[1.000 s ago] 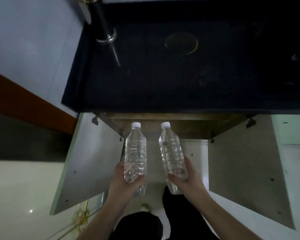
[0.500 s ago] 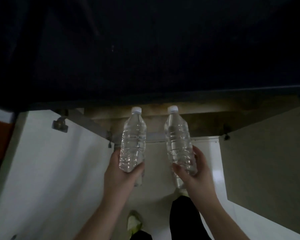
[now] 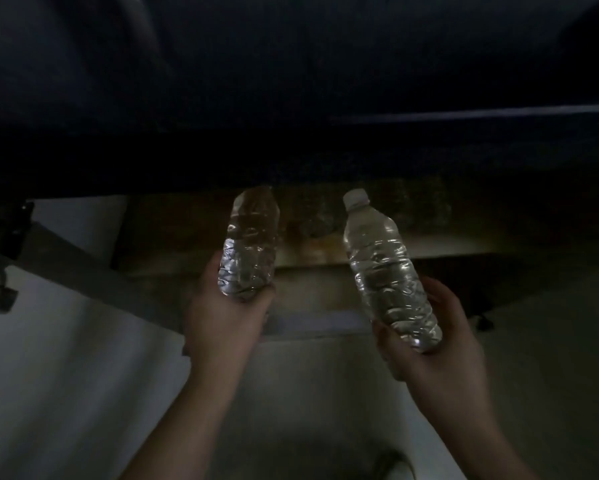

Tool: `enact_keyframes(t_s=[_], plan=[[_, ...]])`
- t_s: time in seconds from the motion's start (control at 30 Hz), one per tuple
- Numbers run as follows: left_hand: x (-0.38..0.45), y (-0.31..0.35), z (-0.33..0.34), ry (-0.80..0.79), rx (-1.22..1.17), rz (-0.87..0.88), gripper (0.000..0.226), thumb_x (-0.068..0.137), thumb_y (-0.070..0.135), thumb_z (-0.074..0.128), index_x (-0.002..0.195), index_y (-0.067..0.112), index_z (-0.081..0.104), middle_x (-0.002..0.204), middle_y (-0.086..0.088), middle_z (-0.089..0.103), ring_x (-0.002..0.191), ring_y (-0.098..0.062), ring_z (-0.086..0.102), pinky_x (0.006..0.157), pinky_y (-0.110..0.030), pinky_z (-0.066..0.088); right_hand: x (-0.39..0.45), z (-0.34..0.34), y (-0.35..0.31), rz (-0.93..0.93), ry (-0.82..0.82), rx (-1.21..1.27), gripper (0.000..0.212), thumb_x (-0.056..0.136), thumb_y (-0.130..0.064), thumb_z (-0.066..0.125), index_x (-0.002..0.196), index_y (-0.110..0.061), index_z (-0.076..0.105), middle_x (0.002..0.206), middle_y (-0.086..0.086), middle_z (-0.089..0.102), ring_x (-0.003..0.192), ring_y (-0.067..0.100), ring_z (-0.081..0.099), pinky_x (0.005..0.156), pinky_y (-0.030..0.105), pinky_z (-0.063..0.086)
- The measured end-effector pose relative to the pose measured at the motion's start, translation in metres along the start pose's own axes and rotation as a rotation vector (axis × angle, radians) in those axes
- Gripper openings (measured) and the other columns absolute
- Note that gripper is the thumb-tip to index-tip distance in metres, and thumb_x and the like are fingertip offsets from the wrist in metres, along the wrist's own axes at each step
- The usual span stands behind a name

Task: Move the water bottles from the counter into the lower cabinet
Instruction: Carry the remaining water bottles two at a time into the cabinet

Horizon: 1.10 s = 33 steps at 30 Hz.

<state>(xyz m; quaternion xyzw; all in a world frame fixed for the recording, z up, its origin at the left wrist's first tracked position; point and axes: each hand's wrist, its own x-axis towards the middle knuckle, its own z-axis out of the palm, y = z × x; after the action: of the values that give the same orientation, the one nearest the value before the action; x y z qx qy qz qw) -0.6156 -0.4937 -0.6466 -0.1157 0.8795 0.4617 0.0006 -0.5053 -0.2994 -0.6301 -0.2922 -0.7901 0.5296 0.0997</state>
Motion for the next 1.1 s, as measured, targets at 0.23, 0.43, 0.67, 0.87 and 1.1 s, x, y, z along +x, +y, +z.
enact_keyframes(t_s=[0.23,0.43,0.67,0.87,1.1], plan=[[0.041,-0.007,0.038,0.064,-0.062,0.02,0.035,0.067,0.028,0.085,0.095,0.03,0.064,0.077,0.011,0.059,0.071,-0.015,0.056,0.059,-0.025,0.04,0.046,0.018,0.014,-0.16,0.053,-0.072,0.066,0.065,-0.029,0.081,0.112,-0.059,0.047,0.095,-0.019,0.07,0.08,-0.004,0.066,0.067,0.023,0.052],[0.064,-0.014,0.063,0.059,-0.028,0.092,0.042,0.068,0.034,0.085,0.105,0.023,0.067,0.086,0.003,0.066,0.078,-0.018,0.062,0.059,-0.029,0.043,0.07,0.035,0.017,-0.257,0.072,-0.134,0.076,0.064,-0.048,0.074,0.13,-0.051,0.037,0.111,-0.013,0.065,0.1,0.01,0.063,0.084,0.039,0.055],[0.079,0.003,0.073,-0.025,-0.055,0.139,0.051,0.078,0.037,0.078,0.122,0.02,0.059,0.106,-0.001,0.062,0.101,-0.023,0.059,0.076,-0.028,0.039,0.078,0.047,0.01,-0.356,0.114,-0.285,0.064,0.07,-0.041,0.075,0.123,-0.053,0.04,0.098,-0.02,0.057,0.093,0.001,0.056,0.079,0.028,0.052],[0.076,-0.009,0.064,-0.287,-0.001,0.386,0.069,0.075,0.04,0.079,0.135,0.035,0.046,0.119,0.017,0.054,0.114,-0.006,0.052,0.08,-0.018,0.039,0.083,0.063,-0.012,-0.392,0.21,-0.469,0.063,0.074,-0.043,0.073,0.132,-0.035,0.049,0.126,-0.005,0.053,0.1,0.005,0.049,0.083,0.022,0.042],[0.082,-0.039,0.06,-0.1,0.124,0.423,0.087,0.066,0.05,0.081,0.142,0.032,0.041,0.133,0.007,0.055,0.121,-0.013,0.052,0.1,-0.033,0.044,0.092,0.087,-0.024,-0.405,0.273,-0.454,0.049,0.08,-0.051,0.068,0.122,-0.035,0.05,0.102,-0.013,0.058,0.084,0.004,0.055,0.069,0.022,0.045]])
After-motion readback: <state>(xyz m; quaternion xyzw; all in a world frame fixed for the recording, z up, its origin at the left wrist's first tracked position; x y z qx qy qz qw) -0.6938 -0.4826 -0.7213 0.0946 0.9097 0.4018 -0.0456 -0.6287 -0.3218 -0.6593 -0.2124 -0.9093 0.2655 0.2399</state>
